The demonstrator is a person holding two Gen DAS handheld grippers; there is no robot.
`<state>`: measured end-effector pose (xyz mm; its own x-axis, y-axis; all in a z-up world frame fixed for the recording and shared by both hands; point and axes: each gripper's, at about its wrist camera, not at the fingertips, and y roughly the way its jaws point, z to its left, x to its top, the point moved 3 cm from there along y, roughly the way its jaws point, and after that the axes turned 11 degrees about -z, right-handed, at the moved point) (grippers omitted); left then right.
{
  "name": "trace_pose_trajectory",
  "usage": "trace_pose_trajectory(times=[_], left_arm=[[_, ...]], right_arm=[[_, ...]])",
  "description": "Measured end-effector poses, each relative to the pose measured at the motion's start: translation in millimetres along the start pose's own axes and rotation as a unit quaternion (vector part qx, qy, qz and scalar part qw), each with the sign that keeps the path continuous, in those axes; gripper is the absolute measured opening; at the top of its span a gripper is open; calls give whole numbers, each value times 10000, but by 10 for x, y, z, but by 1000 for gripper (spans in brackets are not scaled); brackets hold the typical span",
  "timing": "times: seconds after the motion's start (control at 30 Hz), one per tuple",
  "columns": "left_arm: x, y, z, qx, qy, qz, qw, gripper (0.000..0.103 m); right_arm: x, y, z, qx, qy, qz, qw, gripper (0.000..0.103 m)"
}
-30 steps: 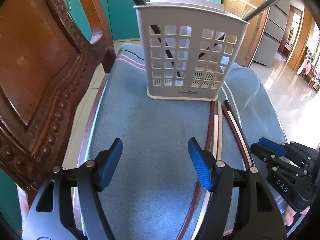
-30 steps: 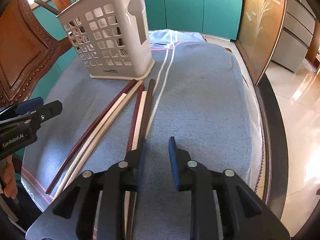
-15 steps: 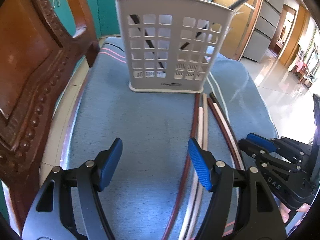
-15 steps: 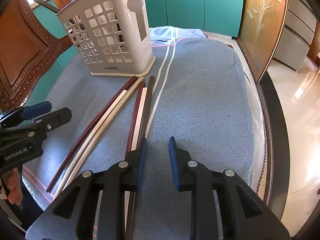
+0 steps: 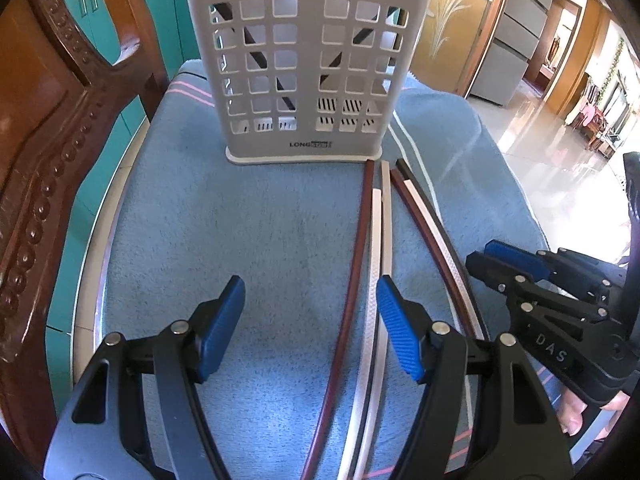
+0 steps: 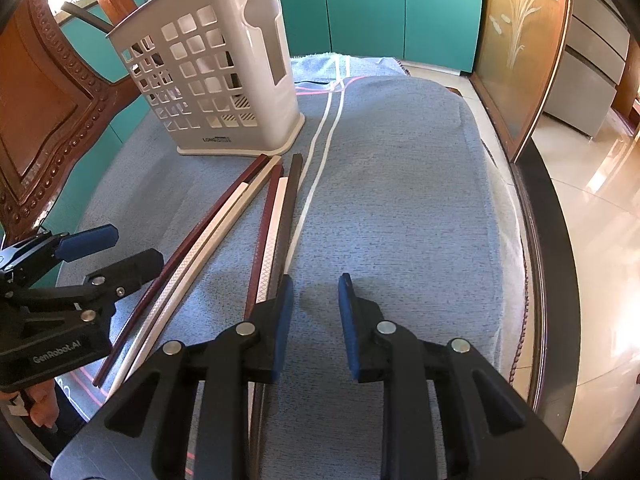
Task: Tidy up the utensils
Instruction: 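Lower the left tool onto a brown chopstick and close it, then close the right tool on the dark red chopstick while the left tool holds the brown one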
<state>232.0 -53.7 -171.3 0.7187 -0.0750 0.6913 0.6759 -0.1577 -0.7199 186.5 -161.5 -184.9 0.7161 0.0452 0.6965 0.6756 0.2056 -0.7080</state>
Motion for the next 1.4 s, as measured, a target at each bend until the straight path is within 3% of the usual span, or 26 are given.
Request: trace_pose_trajectory(times=[0.67, 0.8, 0.93, 0.97, 1.4], left_arm=[[-115, 158, 7, 163, 50, 247, 9995, 68], [-145, 161, 79, 231, -23, 333, 9992, 51], [-153, 130, 99, 269, 34, 292, 9992, 18], [-156, 124, 106, 275, 33, 291, 9992, 14], [-244, -134, 365, 57, -391, 174, 9991, 6]], right_arm=[[4, -18, -37, -36, -1, -12, 10000, 29], [4, -15, -36, -41, 1, -7, 10000, 29], [4, -12, -33, -40, -3, -7, 10000, 29], [1, -8, -29, -42, -6, -7, 10000, 29], [-8, -5, -25, -25, -54, 6, 10000, 29]])
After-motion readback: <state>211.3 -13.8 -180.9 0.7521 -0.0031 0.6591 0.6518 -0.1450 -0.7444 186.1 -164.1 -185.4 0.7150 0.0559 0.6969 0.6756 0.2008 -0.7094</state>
